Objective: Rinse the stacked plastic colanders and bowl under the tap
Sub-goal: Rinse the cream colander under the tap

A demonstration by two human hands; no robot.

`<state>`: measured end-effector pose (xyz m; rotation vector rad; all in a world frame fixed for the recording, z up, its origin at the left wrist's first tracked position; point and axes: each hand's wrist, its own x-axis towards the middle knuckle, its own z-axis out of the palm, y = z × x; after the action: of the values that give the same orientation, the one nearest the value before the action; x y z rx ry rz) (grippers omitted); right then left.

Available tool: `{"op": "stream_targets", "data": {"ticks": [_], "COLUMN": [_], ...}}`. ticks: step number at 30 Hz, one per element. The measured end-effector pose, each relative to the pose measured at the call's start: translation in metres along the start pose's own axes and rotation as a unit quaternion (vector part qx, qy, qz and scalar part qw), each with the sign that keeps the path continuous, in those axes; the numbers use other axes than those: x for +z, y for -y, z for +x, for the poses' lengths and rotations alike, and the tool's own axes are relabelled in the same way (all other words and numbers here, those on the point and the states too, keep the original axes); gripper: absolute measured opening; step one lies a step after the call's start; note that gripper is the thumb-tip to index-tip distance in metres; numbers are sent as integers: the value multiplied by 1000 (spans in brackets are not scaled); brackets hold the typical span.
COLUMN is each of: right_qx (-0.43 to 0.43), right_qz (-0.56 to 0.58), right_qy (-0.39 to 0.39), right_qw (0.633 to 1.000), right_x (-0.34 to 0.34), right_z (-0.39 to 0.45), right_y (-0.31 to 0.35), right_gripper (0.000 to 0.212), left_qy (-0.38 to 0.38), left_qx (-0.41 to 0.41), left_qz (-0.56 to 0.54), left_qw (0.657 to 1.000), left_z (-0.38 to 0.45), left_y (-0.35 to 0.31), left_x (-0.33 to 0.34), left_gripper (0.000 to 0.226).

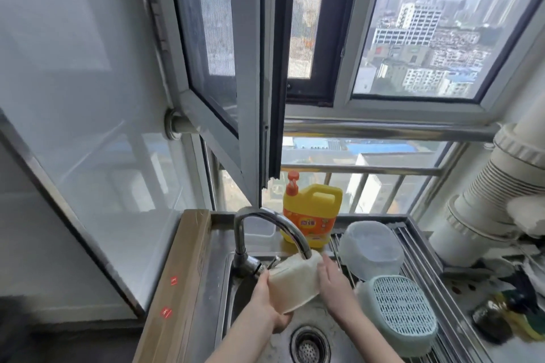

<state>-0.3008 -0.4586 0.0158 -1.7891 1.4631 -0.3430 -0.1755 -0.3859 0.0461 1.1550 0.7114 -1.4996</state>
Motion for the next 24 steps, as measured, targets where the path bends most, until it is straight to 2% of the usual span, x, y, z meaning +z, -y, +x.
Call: {"op": "stream_targets", "data": {"ticks": [3, 6, 12, 15, 20, 24], "right_qx": [9, -7, -61, -64, -9, 1], "right_qz": [-145, -258, -314, -259, -167, -33], "right_qy": [-10, -40, -63, -49, -23, -63], "right_qw": [989, 965, 945, 962, 986, 997], "right_x": [-3, -7, -12, -8, -4, -9], "right_z": [1, -6, -7, -10, -9, -4], "right_y": [16, 38, 49, 46, 43, 32], "right_gripper": [66, 81, 61, 52, 67, 18], "left_qy": [6, 30, 20, 26, 79, 156], "left_qx": [4, 29, 7, -4, 7, 38], "left_qz": [9, 13, 23, 21, 12, 38], "left_qw": [1000, 999, 1000, 999, 997, 986], "left_z": [-2, -5, -1, -6, -12, -17], "left_y": [3, 4, 9, 10, 10, 14], "left_x": [1, 3, -11, -12, -9, -7], "left_gripper": [55, 55, 56, 57, 49, 29]}}
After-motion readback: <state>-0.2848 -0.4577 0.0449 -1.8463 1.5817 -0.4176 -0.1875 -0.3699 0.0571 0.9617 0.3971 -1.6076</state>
